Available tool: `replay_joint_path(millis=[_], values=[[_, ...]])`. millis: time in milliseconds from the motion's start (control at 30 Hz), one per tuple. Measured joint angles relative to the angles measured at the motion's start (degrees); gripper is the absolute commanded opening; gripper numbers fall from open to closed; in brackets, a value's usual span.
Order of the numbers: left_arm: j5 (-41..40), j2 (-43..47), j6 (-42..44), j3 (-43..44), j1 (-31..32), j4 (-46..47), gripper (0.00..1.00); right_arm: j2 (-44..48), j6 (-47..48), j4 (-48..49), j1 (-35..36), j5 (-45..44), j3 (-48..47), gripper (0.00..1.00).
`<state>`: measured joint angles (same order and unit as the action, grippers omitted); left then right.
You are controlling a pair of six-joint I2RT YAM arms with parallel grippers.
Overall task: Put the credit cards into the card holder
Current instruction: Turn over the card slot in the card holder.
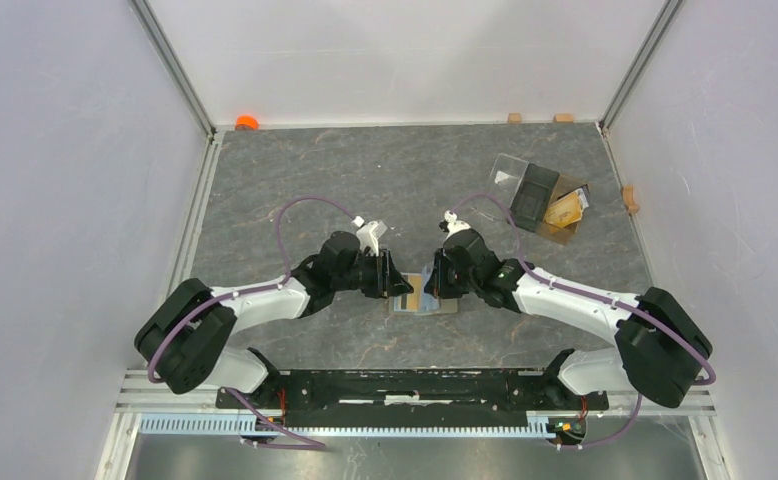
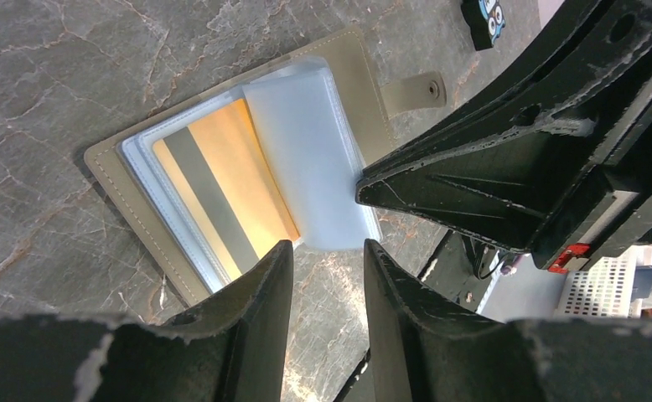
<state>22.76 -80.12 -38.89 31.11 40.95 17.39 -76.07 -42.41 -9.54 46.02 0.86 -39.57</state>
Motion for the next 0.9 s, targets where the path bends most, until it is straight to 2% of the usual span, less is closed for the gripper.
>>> replay_joint_path(millis=[367, 900], values=[[0.2, -3.1, -2.2, 0.5, 0.0, 2.4, 0.49, -0.8, -0.4, 1.7, 0.0, 0.5, 1.1, 0.00], [-1.3, -11.1, -4.2, 6.1, 0.0, 4.3, 0.59, -1.6, -0.4, 2.8, 0.0, 2.1, 2.1, 0.00]])
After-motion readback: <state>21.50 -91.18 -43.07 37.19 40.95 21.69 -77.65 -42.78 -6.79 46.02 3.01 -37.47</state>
